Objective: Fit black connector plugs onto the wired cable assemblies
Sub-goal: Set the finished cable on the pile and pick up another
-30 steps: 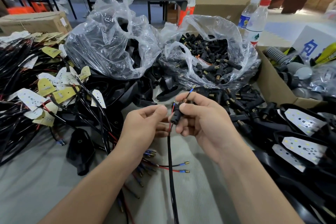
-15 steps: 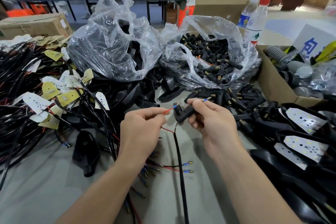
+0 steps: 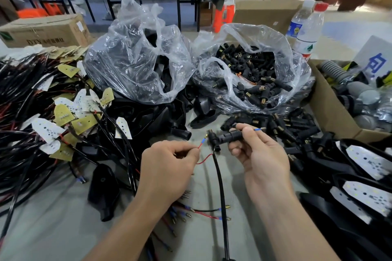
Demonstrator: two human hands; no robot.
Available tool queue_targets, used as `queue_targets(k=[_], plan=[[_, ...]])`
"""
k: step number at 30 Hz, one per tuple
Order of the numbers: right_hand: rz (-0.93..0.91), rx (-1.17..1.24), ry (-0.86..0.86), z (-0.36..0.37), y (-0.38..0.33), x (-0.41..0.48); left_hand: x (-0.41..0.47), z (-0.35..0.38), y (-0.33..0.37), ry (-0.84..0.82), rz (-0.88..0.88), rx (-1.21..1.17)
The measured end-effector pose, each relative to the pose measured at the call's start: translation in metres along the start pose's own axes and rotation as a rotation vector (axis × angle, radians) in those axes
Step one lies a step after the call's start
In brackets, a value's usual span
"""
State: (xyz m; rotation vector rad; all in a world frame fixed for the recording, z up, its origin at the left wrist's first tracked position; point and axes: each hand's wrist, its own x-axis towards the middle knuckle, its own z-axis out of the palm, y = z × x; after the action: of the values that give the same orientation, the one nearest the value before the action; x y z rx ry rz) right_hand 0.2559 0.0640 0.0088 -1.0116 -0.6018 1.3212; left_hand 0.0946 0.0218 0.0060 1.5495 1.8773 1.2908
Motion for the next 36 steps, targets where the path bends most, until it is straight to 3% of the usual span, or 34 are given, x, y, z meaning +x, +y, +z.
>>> queue_targets(k=[7,11,17,23,36], plan=[[-0.032,-0.07,-0.033,0.002,0.0,-0.001,-0.001,0.005,-0.011,0.011,0.318,0.29],[-0.079,-0.095,-0.034,0.001,-0.001,0.001,0.0,0.007,-0.015,0.028,0.401,0.356],[-0.102,-0.196,-0.096,-0.002,0.0,0.005,-0.002,0.007,-0.013,-0.005,0.38,0.404],[-0.152,-0.388,-0.123,-0.008,0.002,0.009,0.0,0.007,-0.016,-0.08,0.186,0.224],[-0.001,-0.218,-0.125,-0.008,0.0,0.01,-0.004,0.006,-0.013,-0.162,0.132,0.053]])
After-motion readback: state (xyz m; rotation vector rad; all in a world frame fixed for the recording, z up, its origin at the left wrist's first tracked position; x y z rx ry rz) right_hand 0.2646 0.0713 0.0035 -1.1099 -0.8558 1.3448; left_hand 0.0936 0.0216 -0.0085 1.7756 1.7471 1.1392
